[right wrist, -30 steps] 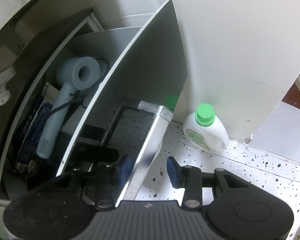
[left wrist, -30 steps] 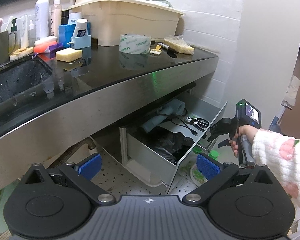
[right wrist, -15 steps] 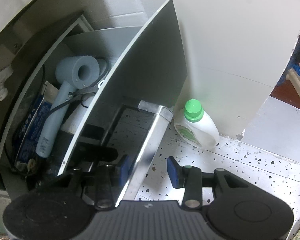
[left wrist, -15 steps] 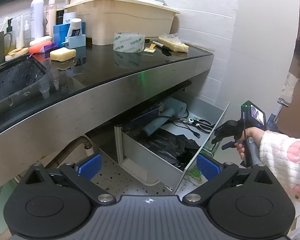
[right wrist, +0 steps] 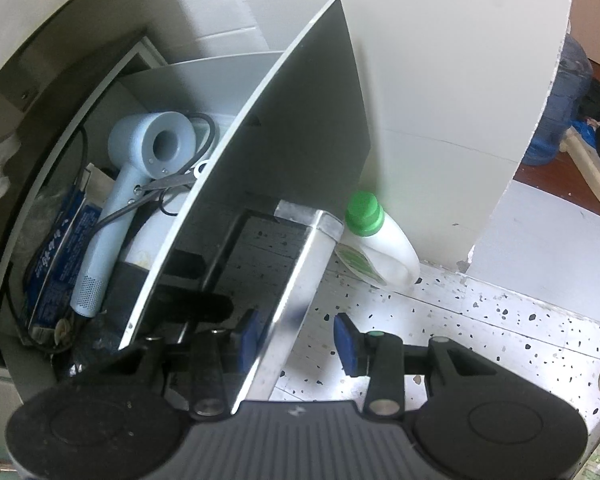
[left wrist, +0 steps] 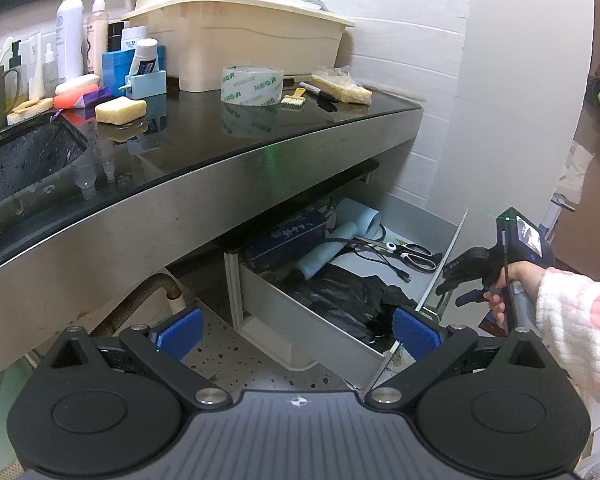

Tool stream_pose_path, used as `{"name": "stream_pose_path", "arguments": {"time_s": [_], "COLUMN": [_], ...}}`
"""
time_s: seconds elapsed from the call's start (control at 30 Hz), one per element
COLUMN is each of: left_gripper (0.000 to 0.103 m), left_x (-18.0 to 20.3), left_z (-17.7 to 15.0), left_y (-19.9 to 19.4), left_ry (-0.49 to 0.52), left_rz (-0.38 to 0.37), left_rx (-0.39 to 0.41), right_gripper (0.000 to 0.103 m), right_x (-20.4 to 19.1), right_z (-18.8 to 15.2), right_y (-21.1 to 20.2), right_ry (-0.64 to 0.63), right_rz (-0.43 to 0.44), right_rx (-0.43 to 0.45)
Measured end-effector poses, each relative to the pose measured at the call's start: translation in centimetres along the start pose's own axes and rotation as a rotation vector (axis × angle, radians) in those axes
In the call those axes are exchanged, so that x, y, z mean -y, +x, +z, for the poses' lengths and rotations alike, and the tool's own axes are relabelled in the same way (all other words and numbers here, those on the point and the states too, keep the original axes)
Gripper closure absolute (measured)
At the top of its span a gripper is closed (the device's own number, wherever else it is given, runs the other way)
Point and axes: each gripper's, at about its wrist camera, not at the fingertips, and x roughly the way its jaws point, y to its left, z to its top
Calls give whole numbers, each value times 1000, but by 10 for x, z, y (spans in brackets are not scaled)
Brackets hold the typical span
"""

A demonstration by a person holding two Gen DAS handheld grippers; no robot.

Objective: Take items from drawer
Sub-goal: 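Keep pulling the drawer with the right tool until fully open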

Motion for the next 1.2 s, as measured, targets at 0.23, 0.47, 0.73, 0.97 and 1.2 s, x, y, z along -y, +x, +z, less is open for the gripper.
{"name": "stream_pose_path", "arguments": {"time_s": [0.23, 0.47, 0.73, 0.97, 1.2], "left_gripper": [1, 1, 1, 1, 1], "left_x": [3, 3, 8, 13, 15], "left_z": [1, 2, 4, 3, 2], "left_y": [0, 7, 10, 8, 4], "left_ry": [11, -13, 2, 7, 24], "left_rz": [-1, -8, -7, -6, 9], "left_rx": [-1, -26, -30, -32, -33], "right_gripper": [64, 64, 64, 64, 64], "right_x": [-2, 5, 12, 14, 13], "right_z": [1, 0, -1, -2, -3], "right_y": [1, -3, -8, -9, -12], "right_ry": [3, 0, -30, -55, -87], "right_rz": [-2, -1, -4, -8, -13], "right_rx": [-4, 3, 6, 4, 0]}}
